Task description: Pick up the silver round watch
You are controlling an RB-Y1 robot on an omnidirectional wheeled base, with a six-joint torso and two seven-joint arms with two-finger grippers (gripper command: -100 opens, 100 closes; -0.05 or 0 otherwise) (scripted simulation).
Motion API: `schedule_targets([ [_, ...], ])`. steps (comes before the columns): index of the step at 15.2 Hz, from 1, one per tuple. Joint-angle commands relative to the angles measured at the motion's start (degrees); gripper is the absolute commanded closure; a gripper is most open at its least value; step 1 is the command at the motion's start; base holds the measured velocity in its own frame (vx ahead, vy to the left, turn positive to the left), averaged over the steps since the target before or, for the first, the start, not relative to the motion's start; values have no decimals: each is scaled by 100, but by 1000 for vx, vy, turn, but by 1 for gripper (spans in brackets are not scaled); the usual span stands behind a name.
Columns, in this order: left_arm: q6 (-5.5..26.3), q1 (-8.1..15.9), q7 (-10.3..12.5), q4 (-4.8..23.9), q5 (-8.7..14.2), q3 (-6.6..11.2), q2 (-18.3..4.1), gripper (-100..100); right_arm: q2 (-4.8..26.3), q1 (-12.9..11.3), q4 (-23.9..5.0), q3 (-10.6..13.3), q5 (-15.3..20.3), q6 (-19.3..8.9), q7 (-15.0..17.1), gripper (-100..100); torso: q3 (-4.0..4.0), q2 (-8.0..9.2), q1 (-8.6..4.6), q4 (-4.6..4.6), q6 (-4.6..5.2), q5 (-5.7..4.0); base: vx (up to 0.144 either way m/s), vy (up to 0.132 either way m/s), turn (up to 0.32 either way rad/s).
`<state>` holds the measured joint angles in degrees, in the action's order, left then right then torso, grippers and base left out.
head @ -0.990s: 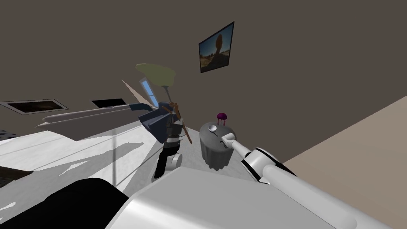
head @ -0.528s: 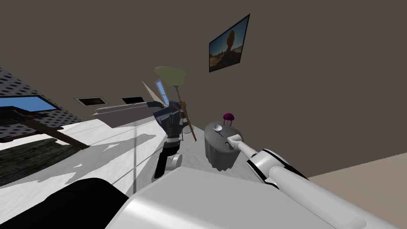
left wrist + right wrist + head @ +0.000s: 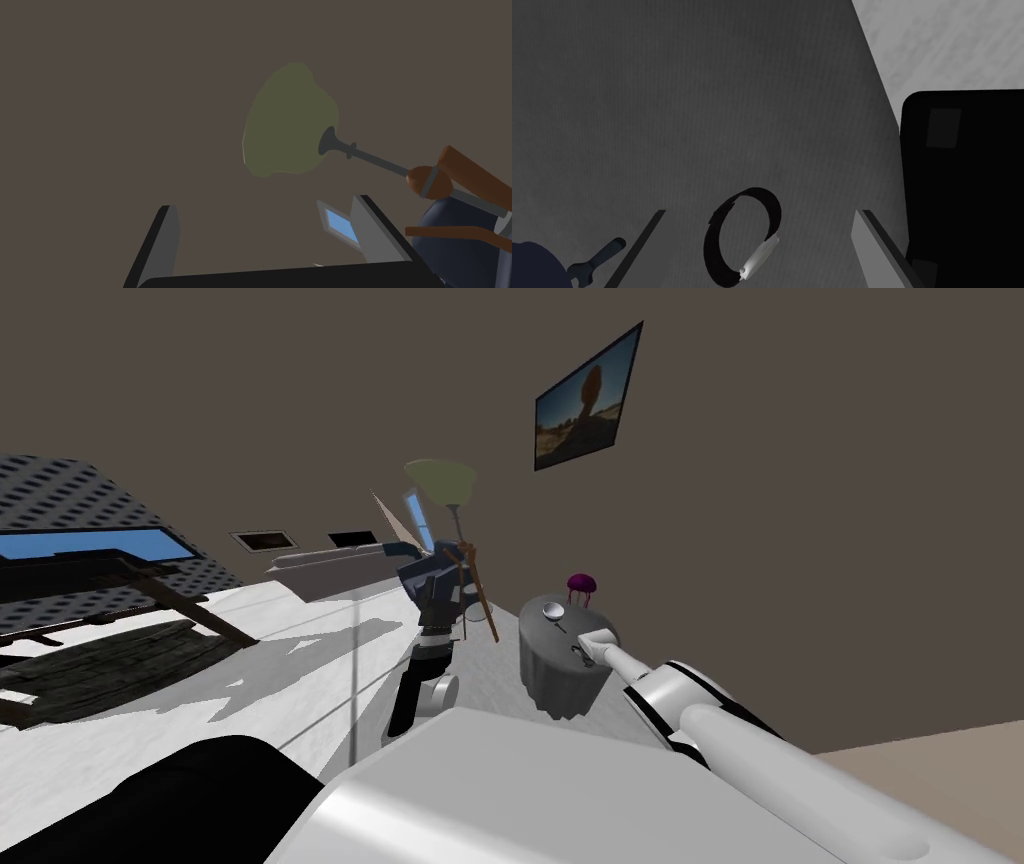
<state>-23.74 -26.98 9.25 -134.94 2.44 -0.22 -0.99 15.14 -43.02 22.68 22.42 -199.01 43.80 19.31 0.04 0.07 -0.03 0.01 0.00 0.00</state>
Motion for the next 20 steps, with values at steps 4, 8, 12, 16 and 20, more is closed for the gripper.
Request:
schedule_targets([
  [4, 0, -1, 0, 0, 0, 0, 0, 0, 224, 152, 149, -49, -53, 2, 60, 100, 5, 7, 0, 2, 2, 0, -28, 4, 214],
  [8, 0, -1, 0, 0, 0, 1, 0, 0, 216, 157, 136, -49, -56, 15, 63, 100, -5, -12, -5, 3, -2, -1, -3, 1, -3],
  [12, 0, -2, 0, 0, 0, 1, 0, 0, -22, 26, 110, 23, 37, 68, 20, 100, -18, -35, -9, -2, 2, -2, 35, -4, -278],
  [16, 0, -1, 0, 0, 0, 1, 0, 0, -280, -54, 233, 124, 166, 197, -11, 100, -18, -34, -7, -3, -2, -2, 29, -5, -174],
  [20, 0, -2, 0, 0, 0, 1, 0, 0, -667, -175, 418, 276, 360, 390, -58, 100, -21, -41, -8, -4, 1, -2, 49, -2, -373],
])
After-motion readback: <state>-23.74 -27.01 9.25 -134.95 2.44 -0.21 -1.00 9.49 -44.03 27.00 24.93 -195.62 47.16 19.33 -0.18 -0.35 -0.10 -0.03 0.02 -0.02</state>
